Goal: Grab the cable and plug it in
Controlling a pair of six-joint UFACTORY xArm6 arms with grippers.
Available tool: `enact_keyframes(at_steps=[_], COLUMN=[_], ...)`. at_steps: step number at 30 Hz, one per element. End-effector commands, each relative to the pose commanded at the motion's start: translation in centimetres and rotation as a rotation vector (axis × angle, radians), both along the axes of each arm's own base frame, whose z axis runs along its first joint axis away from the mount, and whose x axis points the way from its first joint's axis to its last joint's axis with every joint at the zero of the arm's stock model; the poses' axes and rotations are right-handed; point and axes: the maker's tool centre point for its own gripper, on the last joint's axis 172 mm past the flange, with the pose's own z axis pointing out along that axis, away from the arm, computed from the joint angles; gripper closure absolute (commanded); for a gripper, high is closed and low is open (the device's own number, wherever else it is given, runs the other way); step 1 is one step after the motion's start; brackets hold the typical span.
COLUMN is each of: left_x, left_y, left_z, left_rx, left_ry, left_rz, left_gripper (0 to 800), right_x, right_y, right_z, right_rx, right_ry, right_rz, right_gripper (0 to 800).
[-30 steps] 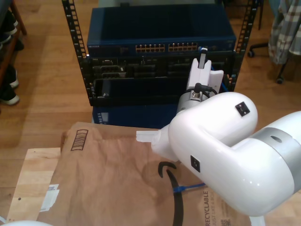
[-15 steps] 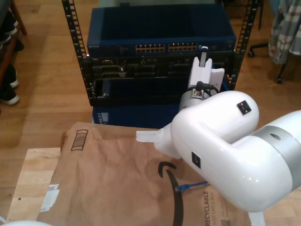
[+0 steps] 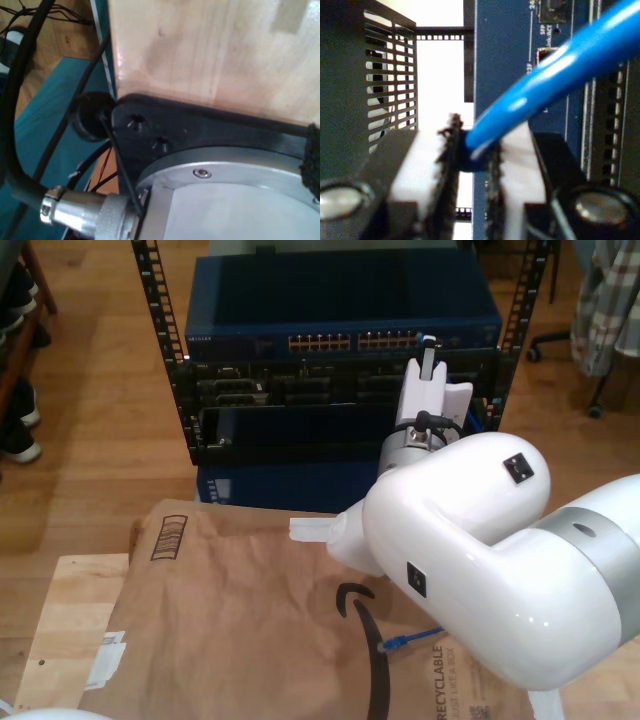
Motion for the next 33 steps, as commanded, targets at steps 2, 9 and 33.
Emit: enact_keyframes(at_steps=[2,9,33], left_x=[0.00,0.00,0.00], left_y=[0.00,0.00,0.00], left_z=[0.00,0.00,0.00], left_rx=[0.000,0.000,0.000], left_ry=[0.000,0.000,0.000], left_rz=[0.000,0.000,0.000], left_gripper=[1,1,0], right_x=[0.03,0.13,0.82], right_y=[0.01,-0.04,0.27], right_z=[-0.13,-0.48,-0.70], right_rx=[-0.001,0.014,0.057], right_ry=[0.001,0.005,-0.003], right_rz=[0.000,0.001,0.024], right_gripper=[800,800,800])
